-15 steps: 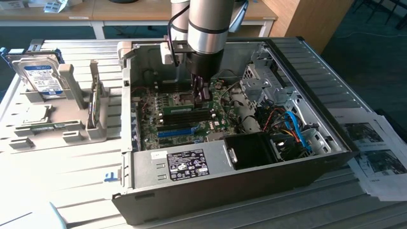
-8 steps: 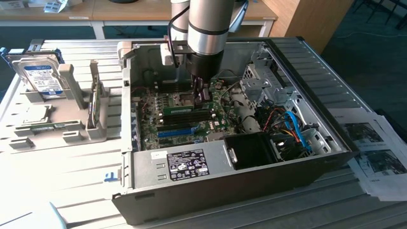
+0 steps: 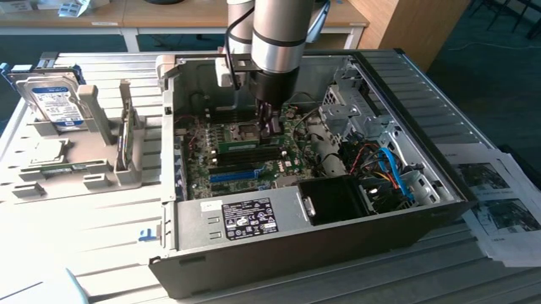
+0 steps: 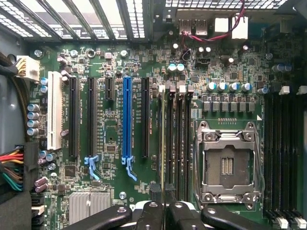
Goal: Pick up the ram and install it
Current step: 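Insert the ram into the slot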
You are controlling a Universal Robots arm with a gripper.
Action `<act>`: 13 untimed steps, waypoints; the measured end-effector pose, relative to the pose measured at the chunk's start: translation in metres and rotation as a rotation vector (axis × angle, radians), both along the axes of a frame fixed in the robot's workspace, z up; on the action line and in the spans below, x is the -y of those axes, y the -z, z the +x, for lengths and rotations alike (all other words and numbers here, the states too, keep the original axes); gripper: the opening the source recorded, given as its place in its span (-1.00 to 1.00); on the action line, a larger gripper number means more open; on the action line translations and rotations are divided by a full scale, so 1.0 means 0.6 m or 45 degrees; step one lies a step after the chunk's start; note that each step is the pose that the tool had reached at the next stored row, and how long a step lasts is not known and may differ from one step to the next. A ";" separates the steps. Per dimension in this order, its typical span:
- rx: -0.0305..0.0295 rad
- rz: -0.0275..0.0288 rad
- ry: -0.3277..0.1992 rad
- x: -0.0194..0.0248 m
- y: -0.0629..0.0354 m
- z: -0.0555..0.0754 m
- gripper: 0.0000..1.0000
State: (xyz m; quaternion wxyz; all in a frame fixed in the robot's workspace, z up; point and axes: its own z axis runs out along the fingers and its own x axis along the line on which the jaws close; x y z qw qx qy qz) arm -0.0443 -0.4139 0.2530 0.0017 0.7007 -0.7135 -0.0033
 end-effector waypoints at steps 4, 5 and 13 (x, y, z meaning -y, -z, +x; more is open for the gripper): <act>0.0000 0.0000 0.000 0.0000 0.000 0.001 -0.76; 0.0001 0.0001 0.000 -0.0001 0.000 0.001 -0.76; 0.0000 0.0001 0.000 0.0000 0.006 0.001 -0.76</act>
